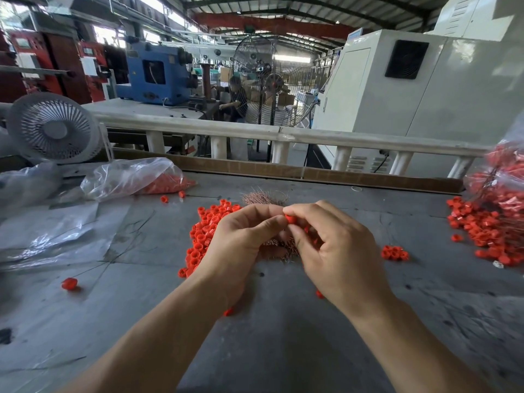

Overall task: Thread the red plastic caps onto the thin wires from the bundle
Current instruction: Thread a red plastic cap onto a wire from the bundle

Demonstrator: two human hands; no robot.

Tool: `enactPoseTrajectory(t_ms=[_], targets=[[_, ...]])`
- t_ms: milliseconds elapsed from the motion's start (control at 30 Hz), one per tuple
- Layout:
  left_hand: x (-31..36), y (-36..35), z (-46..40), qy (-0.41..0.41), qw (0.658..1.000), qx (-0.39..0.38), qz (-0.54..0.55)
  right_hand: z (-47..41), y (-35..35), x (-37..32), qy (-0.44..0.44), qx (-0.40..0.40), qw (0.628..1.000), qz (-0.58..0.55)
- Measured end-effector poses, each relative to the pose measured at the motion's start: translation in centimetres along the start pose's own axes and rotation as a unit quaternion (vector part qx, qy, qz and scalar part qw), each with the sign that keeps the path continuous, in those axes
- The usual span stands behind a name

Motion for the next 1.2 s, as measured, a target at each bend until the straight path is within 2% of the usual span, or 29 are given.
enactPoseTrajectory(t_ms=[267, 433, 867, 1200], targets=[[-0.4, 0.3, -0.1, 0.017, 0.999, 0.006, 0.031, 0.1, -0.7, -0.2, 0.005, 0.009, 0.996, -0.083], [-0.3, 0.1, -0.1, 0.024, 0.999, -0.001, 0.046, 0.1, -1.0, -0.3, 0.001, 0.005, 0.997, -0.083], [1.5, 1.8, -0.1, -0.084, 0.994, 0.074, 0.002, 0.5, -2.2, 0.1, -0.035, -0.056, 0.991, -0.12], [1.5, 2.7, 0.0, -0.088, 0.988, 0.112, -0.061, 0.8, -2.8, 1.0, -0.07, -0.064, 0.985, -0.141]])
Point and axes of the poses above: each hand's wrist, its own z-axis away from the middle knuckle, its own y-axis out of the back of the hand, x = y × z, the point moved 9 cm from there along -z, towards the middle knuckle, and after that the axes turned 5 degrees about -z, right-handed, at the moved point
